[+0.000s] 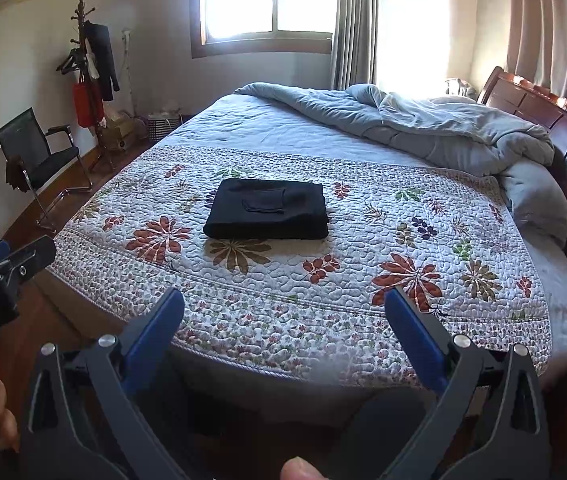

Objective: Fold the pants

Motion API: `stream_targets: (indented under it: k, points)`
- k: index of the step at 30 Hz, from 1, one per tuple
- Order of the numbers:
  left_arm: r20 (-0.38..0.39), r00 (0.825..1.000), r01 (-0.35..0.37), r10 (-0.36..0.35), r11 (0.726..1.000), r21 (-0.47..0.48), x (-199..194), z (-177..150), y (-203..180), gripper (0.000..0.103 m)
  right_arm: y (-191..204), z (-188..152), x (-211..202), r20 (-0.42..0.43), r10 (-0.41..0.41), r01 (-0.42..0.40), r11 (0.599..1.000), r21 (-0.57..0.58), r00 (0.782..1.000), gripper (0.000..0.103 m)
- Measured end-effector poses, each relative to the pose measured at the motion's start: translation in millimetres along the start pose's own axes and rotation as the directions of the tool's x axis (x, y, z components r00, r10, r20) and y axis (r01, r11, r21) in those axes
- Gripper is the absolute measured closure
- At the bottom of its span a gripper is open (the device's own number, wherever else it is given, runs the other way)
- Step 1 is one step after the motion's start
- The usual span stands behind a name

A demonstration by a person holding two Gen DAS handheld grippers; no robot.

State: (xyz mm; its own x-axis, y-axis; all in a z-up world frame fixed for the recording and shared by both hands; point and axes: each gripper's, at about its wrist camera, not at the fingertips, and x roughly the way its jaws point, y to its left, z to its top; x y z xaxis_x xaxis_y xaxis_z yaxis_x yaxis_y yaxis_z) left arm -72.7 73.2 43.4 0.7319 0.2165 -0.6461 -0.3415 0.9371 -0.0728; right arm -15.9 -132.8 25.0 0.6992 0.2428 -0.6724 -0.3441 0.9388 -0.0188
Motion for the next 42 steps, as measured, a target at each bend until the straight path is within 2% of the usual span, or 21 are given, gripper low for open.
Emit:
stream_targets:
  k: [9,23,42]
  points:
    - [0.005,1.0,-0.029,0.029,1.0,-0.002,2.8,0.1,5.8,0.004,4.1,2.7,1.9,0.002,-0.004,0.004,1.0,-0.004,1.0,0.003]
    - [-0.012,1.0,-0.026,0.026,1.0,0.013,18.0,3.2,9.9,0.004,10.2,5.4,14.7,-0.016,-0.024,0.024,1.0,0.004,1.0,0.003]
    - [-0.01,0.999,-0.03,0.03,0.999,0.024,18.0,4.2,6.8,0.004,8.6,7.9,18.5,-0.018,-0.019,0.019,1.0,-0.009,1.0,0.003]
